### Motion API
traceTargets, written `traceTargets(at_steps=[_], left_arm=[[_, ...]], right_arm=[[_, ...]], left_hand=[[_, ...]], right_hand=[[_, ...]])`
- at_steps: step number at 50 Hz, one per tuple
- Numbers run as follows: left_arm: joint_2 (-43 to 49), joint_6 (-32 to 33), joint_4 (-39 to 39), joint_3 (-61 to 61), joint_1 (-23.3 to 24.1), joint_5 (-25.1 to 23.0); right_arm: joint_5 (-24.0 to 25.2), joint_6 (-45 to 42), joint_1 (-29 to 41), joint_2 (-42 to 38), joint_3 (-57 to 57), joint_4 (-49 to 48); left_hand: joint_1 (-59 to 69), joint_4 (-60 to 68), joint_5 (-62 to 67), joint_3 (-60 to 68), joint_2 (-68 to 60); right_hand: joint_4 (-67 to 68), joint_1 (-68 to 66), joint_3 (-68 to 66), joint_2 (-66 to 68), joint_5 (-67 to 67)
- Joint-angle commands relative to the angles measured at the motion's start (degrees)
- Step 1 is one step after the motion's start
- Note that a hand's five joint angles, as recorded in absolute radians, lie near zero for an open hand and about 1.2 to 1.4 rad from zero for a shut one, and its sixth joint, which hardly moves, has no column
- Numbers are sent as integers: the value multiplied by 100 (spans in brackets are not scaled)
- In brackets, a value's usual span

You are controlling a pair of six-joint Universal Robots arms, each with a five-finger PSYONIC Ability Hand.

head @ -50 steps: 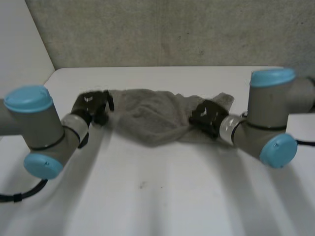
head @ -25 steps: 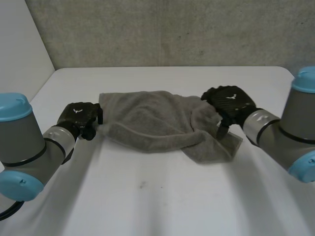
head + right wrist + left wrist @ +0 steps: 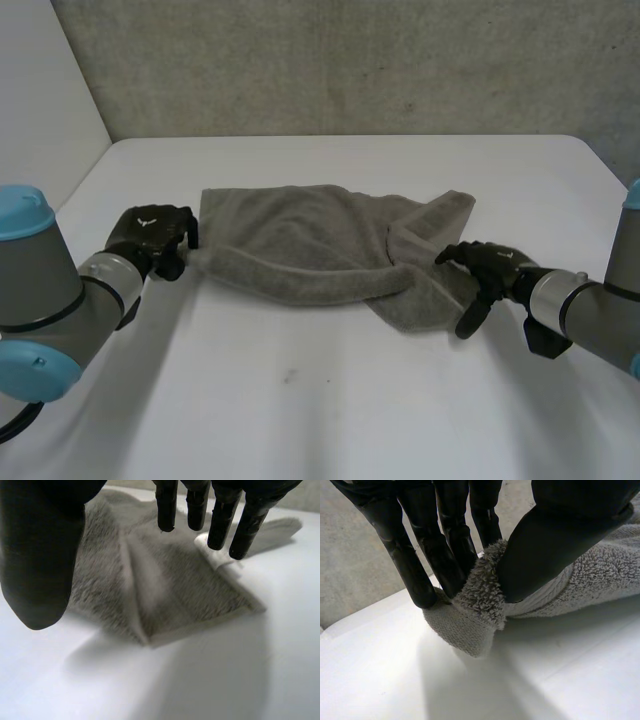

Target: Fold the towel.

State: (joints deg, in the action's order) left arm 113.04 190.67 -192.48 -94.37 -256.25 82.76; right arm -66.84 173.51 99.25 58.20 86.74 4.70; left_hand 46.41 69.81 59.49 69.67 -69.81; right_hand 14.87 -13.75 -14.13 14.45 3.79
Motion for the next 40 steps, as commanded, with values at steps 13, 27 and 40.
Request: traceTargets(at_steps=[13, 27, 40], left_arm=[[-19, -21, 0, 50, -189, -6], [-449, 58, 394, -529, -295, -93], [-1250, 50, 1169, -302, -189, -550]], right_arm=[[-74, 245, 174, -249, 141, -372], [-232, -1280, 191, 1097, 519, -954], [-741, -3024, 437, 807, 616, -505]], left_hand=[[3359, 1019, 1051, 1033, -1019], [-1890, -4229, -4198, -4216, 4229], [-3334, -5673, -5642, -5660, 5673]], right_hand=[[6501, -6613, -6575, 6543, 6608], [6513, -6625, -6587, 6555, 6621], [6513, -6625, -6587, 6555, 6621]])
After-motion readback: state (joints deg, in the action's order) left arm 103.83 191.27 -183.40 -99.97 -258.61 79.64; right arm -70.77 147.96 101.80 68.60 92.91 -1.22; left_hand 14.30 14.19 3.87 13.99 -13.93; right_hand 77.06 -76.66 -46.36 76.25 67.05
